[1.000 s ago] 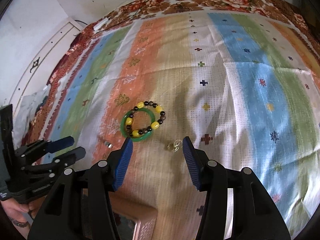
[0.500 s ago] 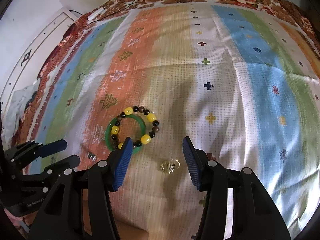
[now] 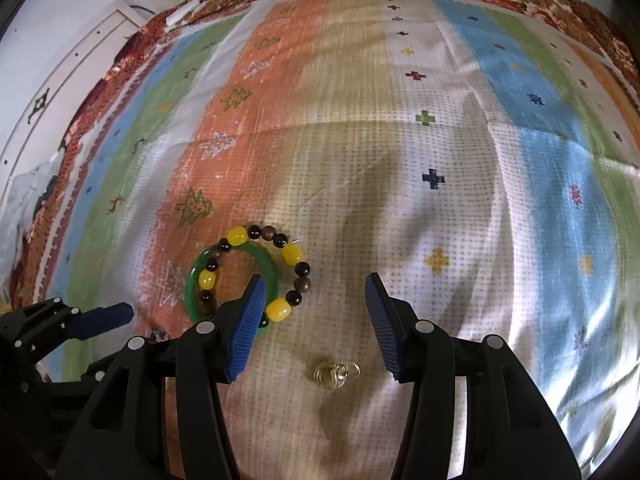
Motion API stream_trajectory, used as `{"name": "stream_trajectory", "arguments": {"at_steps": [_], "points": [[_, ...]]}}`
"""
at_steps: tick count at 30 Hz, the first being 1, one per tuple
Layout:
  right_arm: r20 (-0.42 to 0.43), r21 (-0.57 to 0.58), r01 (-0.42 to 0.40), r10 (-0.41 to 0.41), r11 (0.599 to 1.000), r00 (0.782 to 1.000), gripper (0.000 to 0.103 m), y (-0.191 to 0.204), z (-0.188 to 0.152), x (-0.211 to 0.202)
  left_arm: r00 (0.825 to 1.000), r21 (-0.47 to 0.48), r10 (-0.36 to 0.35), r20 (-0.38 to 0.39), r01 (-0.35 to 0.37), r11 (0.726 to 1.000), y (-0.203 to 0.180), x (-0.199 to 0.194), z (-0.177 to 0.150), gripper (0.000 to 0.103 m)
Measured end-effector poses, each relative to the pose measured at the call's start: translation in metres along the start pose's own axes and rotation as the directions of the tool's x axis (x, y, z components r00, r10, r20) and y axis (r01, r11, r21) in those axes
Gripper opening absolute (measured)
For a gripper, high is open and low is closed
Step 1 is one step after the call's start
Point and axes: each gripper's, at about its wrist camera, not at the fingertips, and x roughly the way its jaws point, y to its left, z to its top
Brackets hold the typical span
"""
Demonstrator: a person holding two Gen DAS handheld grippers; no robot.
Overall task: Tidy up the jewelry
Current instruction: 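Lower right tool onto yellow-black bead bracelet and close on it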
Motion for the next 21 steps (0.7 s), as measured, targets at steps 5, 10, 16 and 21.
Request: {"name": "stream_trajectory", "arguments": {"at_steps": [5,10,16,21], "points": [[-0.018,0.003,0.031,-0.031,1.0,0.999,0.052,-0.002,0.003,0.011,1.0,0.005,0.0,-0.014,0.0,1.0,0.003,0.005,0.0,0.034],[-0.021,-0.004,0.052,-0.052,0.999,0.998,0.052,-0.001,0.007,0.019,0.999,0.007,-0.021,-0.028,0.021,1.0,0.004,0.01,-0.001,0.026],[-0.033,-0.023,0.081,-0.082,0.996,0.996,0.052,0.003,0.006,0.025,0.999,0.022,-0.019,-0.037,0.02,1.0,0.003,0.015,0.001,0.025],[-0.04,-0.056,0.107,-0.11,0.993,0.993,0.048,0.008,0.007,0.029,0.998,0.044,-0.003,-0.061,0.006,0.999,0.0,0.021,-0.001,0.024]]}}
